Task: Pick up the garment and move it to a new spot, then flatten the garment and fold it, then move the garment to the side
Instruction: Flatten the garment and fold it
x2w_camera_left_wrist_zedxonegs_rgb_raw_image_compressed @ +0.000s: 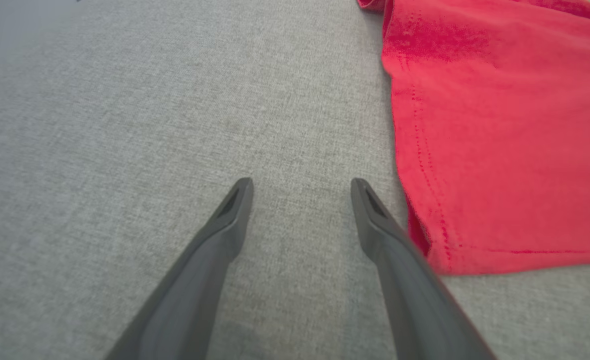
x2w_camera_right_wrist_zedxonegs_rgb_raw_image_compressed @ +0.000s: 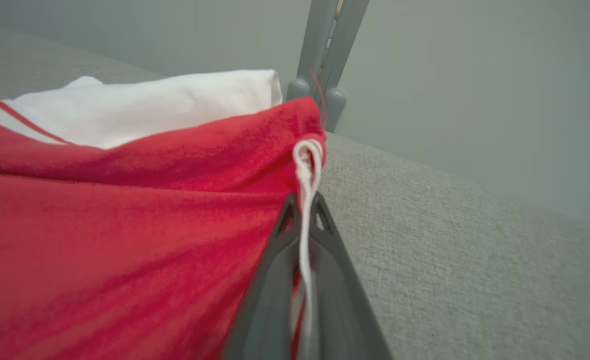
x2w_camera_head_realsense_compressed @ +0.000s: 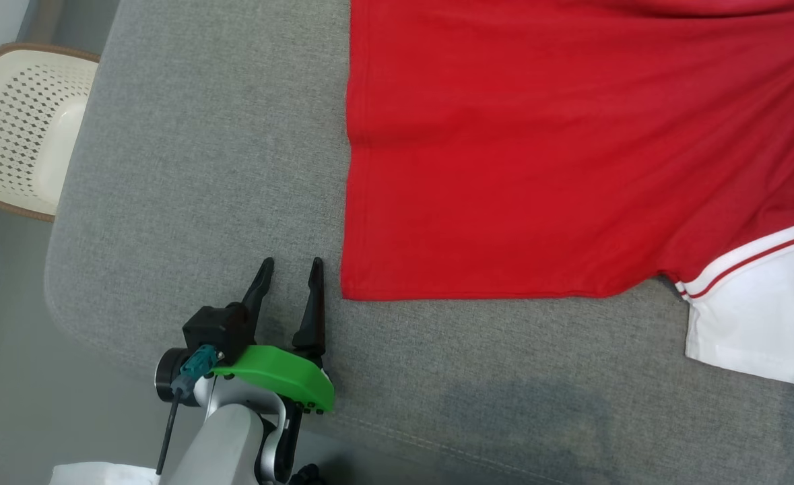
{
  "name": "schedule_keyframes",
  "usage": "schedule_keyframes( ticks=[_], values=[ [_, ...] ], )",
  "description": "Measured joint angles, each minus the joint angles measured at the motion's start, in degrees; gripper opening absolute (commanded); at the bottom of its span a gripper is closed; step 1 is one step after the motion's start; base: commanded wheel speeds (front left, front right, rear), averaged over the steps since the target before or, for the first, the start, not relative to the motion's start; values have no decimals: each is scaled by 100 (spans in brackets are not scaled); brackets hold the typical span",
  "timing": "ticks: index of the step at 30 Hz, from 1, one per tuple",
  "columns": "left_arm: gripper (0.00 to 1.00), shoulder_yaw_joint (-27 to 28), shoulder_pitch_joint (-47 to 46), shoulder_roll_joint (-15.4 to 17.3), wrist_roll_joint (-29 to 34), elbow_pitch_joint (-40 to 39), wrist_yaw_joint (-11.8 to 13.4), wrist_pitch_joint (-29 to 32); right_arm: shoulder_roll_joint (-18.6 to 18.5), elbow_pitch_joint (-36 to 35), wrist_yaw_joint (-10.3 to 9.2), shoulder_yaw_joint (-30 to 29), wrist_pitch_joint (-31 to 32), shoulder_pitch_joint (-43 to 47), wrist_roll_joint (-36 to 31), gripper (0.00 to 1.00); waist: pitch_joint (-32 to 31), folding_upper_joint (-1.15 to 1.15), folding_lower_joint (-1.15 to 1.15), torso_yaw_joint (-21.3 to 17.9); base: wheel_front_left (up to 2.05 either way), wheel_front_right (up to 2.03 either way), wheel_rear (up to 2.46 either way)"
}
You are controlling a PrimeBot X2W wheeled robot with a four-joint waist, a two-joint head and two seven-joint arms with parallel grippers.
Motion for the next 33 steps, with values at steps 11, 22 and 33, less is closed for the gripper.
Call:
schedule_keyframes(
  ticks=[11, 22, 33],
  values=[
    [100, 197, 27, -7, 109, 224, 34, 0, 391, 120, -4, -865, -110, 582, -433, 100, -313, 0, 0, -66, 0, 0, 0],
    [100, 953, 487, -9, 492, 549, -7, 0, 1432, -1410, -4, -1072, -131, 2496, 291, 100, -1090, 0, 0, -858, 0, 0, 0],
    [100, 1344, 942, -9, 800, 787, -80, 0, 1781, -2340, -4, -621, -131, 3816, 670, 100, -1919, 0, 0, -1603, 0, 0, 0]
  ],
)
